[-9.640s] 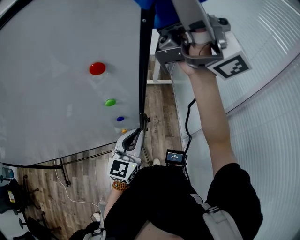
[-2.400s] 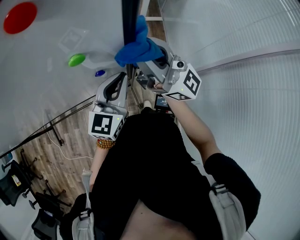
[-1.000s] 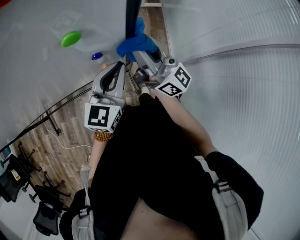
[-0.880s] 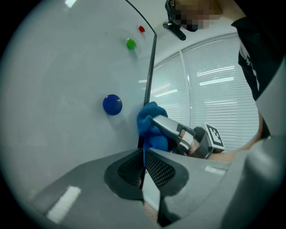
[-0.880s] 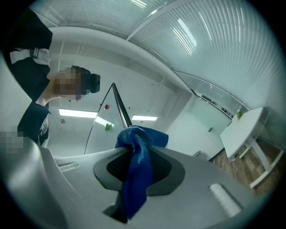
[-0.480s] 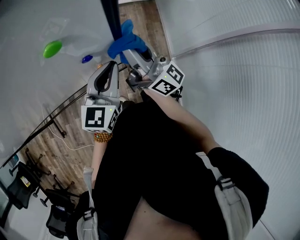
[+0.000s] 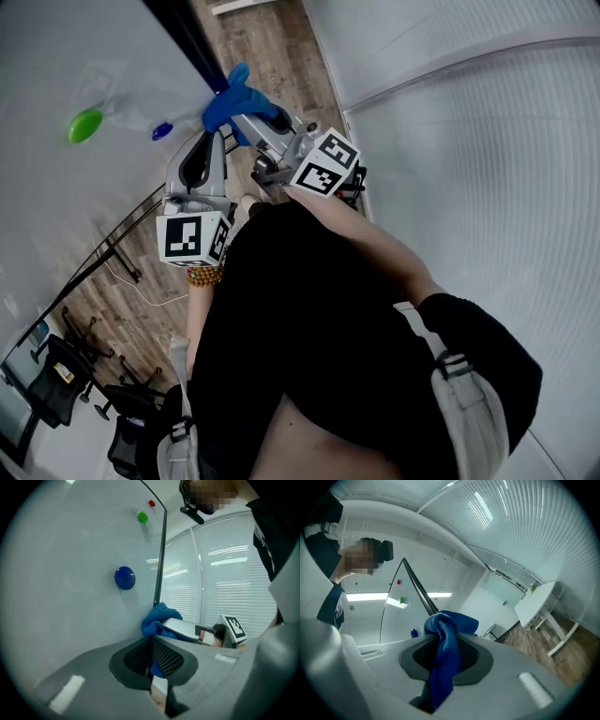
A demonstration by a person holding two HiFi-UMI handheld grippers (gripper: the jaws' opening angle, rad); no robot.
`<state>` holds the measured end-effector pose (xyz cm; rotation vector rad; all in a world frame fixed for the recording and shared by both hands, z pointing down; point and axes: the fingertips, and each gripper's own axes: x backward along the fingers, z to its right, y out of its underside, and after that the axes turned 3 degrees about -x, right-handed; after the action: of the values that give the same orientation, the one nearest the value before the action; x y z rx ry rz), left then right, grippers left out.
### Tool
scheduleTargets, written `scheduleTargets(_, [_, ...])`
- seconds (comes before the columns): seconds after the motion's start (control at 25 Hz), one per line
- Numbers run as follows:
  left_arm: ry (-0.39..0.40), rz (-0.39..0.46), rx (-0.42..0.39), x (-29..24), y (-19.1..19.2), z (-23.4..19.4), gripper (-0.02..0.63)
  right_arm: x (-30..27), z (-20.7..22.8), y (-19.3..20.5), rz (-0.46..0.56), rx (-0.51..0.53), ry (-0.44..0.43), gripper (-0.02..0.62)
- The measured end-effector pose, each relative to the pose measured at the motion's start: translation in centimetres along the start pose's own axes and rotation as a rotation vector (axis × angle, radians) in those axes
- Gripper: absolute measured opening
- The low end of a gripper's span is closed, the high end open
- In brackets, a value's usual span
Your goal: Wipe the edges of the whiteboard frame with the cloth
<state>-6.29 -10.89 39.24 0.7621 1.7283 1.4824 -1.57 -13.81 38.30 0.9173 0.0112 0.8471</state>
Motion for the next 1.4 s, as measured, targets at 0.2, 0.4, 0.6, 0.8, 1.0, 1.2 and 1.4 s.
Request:
scheduleTargets(0.2, [-0.006,-0.002,0.009,-0.4,-0.1,-0.2,0.001,0.1,0.6,0.6,-0.036,-0.029,0.012,0.078])
scheduleTargets(0.4, [-0.002,-0.011,0.015,-0.2,0.4,-0.1,0.001,0.3,0.9,1.8,-0.068,-0.052,0.019,0.077])
scheduleTargets(0.6, [0.01,-0.028,0.011,-0.4,0.8,0.0,0.001,0.2,1.1,2.3,-0.09,-0.052,0.02,0.075])
scheduleTargets(0.8, [0.013,-0.035,0.0,-0.5,1.1,0.2,0.001,0.3,1.6,2.7,-0.098,-0.075,0.014,0.074])
scheduleTargets(1.0, [0.018,-0.039,0.0,-0.6,1.4,0.4,0.001,0.2,2.0,3.2,-0.106,-0.114,0.006,0.074])
scheduleTargets(1.2, [0.012,-0.046,0.008,0.0,1.9,0.3,0.001,0.4,3.6,6.3,-0.164,-0.182,0.07,0.074])
scheduleTargets(1.4, [0.001,-0.036,0.01,0.2,1.8,0.1,0.001,0.6,4.3,6.7,-0.169,-0.204,0.061,0.074])
